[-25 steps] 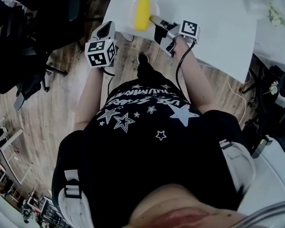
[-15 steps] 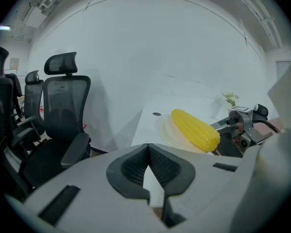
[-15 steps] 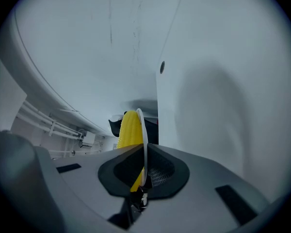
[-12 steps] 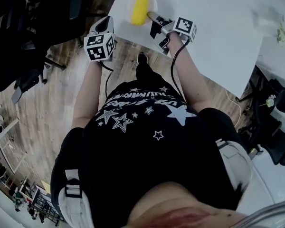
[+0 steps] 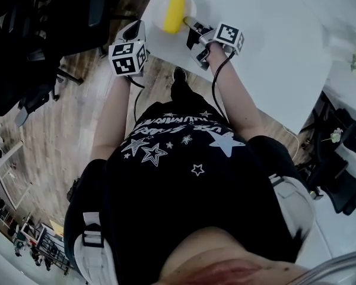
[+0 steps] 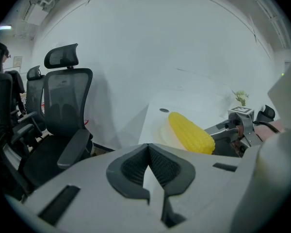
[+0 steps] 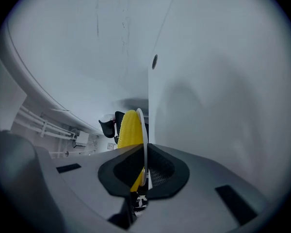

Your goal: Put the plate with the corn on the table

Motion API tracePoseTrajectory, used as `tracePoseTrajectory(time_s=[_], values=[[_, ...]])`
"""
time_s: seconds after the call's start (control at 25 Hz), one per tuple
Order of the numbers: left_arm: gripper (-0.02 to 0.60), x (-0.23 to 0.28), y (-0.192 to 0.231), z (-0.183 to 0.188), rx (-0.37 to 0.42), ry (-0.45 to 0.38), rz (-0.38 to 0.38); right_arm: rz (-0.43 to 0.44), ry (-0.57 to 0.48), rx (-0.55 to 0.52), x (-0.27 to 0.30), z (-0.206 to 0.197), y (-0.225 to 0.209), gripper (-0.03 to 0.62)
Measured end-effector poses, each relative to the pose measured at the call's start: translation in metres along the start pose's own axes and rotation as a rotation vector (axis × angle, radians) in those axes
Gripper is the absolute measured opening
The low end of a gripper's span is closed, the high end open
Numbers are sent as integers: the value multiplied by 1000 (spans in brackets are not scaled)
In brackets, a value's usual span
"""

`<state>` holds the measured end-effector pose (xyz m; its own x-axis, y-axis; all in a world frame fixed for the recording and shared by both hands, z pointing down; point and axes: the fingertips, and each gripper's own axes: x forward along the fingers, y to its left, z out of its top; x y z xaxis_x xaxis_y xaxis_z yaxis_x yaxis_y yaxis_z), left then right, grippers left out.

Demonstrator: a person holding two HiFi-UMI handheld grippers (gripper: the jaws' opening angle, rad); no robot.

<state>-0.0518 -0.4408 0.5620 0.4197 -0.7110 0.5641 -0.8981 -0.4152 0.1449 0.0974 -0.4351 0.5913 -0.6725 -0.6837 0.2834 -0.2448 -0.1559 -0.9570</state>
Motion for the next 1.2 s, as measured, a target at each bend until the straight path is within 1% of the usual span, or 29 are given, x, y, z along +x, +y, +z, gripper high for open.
tracePoseTrajectory(time_s=[0.56, 0.92, 1.2], values=[[5, 18, -7, 1, -18, 17, 4, -75, 15, 11, 0, -3, -12, 15], [5, 17, -10, 0, -16, 23, -9, -103, 6, 11, -2, -4, -14, 15], [5, 14, -11, -2, -20, 27, -11, -138, -1, 32, -3, -7, -17, 17]])
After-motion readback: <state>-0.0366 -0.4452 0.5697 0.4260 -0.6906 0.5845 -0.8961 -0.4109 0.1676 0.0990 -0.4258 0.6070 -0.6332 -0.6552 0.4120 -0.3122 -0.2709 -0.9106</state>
